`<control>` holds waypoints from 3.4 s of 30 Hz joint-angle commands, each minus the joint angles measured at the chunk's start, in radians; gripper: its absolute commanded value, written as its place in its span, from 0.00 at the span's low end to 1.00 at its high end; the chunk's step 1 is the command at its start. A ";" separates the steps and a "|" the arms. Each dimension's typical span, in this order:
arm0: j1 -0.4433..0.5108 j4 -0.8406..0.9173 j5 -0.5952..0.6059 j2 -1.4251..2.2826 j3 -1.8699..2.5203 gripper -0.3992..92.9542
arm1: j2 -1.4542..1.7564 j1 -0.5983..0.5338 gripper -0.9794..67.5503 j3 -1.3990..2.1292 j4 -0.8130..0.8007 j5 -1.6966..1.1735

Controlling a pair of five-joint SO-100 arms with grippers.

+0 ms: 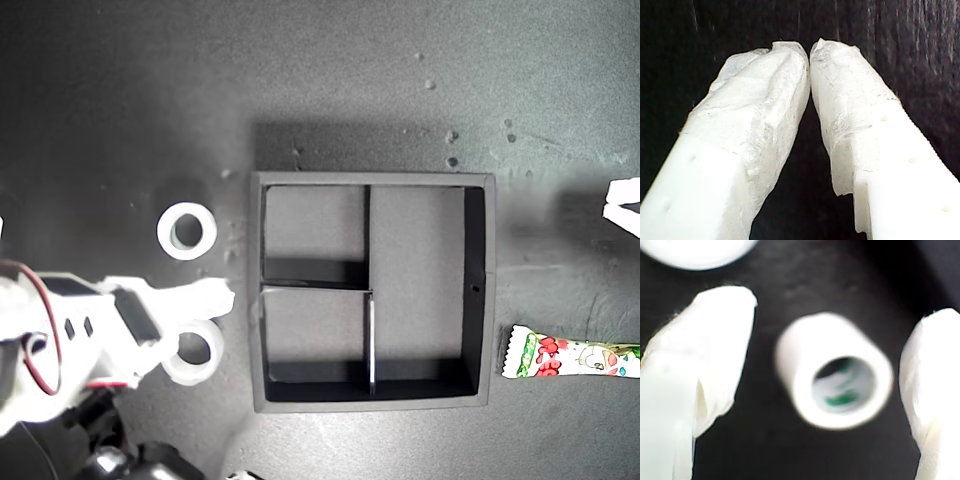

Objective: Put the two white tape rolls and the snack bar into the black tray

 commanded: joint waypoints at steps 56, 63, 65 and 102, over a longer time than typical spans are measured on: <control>-0.301 -0.101 0.041 -0.061 0.173 0.06 | -1.022 -0.534 0.38 -1.109 -0.106 -0.344; -0.356 0.020 0.115 0.149 0.078 0.03 | -1.008 -0.693 0.36 -0.841 -0.054 0.345; -0.351 0.071 0.130 0.156 -0.011 0.03 | -1.008 -0.726 0.36 -0.799 -0.041 0.454; 0.025 0.612 0.081 -1.058 -1.732 0.05 | -1.025 -0.807 0.01 -0.336 -0.426 0.680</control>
